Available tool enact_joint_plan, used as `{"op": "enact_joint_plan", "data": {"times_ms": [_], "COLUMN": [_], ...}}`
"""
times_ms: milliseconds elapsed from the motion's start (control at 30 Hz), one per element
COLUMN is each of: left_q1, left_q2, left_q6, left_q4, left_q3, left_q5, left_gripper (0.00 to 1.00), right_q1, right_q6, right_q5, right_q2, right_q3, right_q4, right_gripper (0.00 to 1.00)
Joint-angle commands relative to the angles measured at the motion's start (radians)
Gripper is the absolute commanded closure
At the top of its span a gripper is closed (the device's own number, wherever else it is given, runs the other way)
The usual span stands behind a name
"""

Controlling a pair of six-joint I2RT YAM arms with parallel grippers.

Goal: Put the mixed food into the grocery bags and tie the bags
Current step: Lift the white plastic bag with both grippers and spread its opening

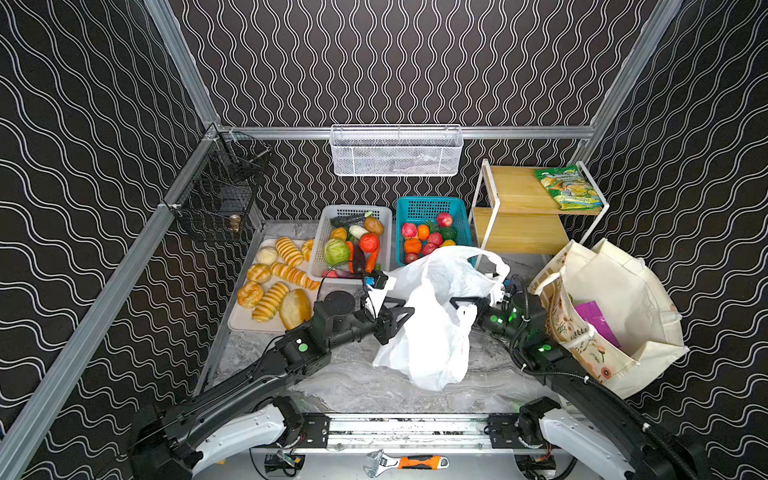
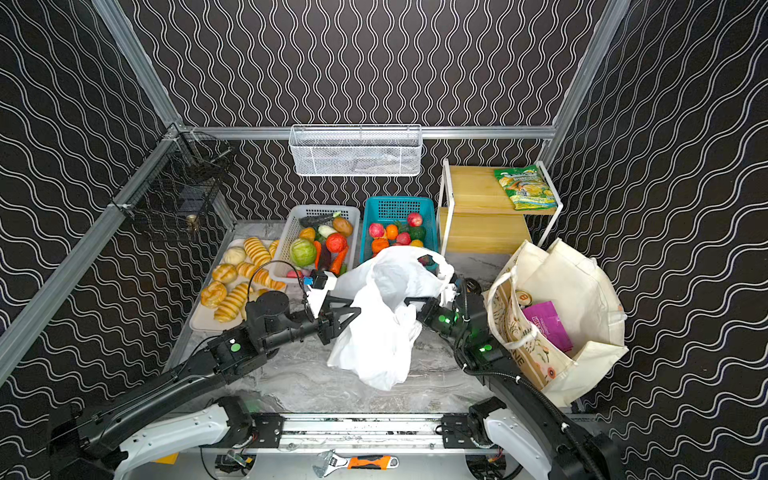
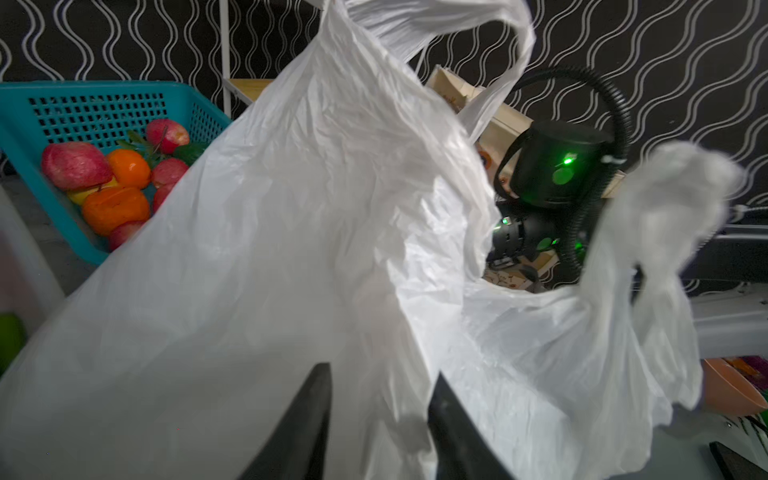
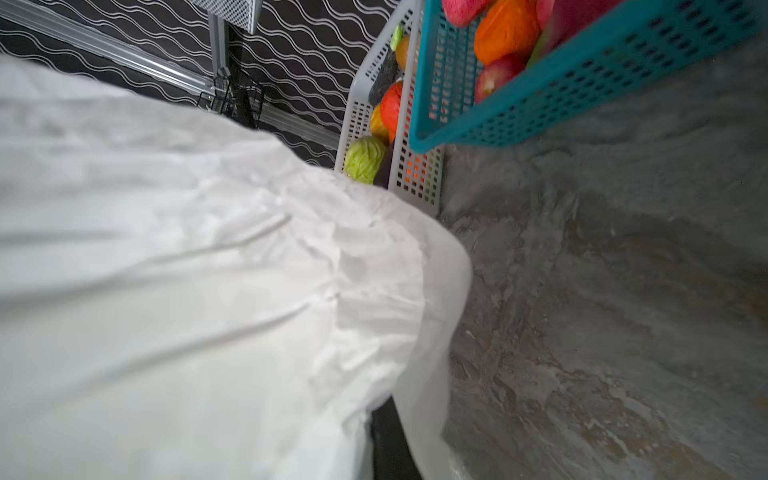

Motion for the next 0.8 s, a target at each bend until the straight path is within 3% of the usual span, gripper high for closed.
{"op": "enact_joint_plan", "data": {"times_ms": [0,133,233,400,500,633,767], "left_q1": [0.001,0.001,0.001,-0.001,-0.009,-0.021,-0.022], "left_q2": [-0.004,-0.029,-0.002,0.156,0.212,0.217,0.252], "left_q6": [-0.024,0.018,0.061,0.049,0.012,0.008,0.021], "left_q4": [-0.143,-0.210,-0.244,-0.416,-0.478,-0.506,-0.634], "left_q3": [0.063,0.133,0.207,0.395,0.451,0.446,0.451], "left_q5": [-0.152,-0.212,-0.120,0.156,0.254,0.325,0.303], "left_gripper": [0.25,0.22,0.22,0.21,0.16,0.12,0.12], "right_q1": [0.002,0.001,0.001,0.002,0.003,0.003,0.003], "right_q6": [-0.161,-0.252,-0.241,-0.118,-0.054,-0.028,-0.006], "right_q5": [0.146,0.208,0.204,0.240,0.275,0.297,0.294], "right_q2": [0.013,0.096,0.131,0.159,0.167,0.181,0.186], "right_q3": [0.152,0.341,0.415,0.499,0.515,0.520,0.516], "right_q4": [-0.371,-0.670,-0.745,-0.766,-0.757,-0.744,-0.719], "right_gripper": [1.00,1.00,1.00,1.00,1.00,1.00,1.00]}}
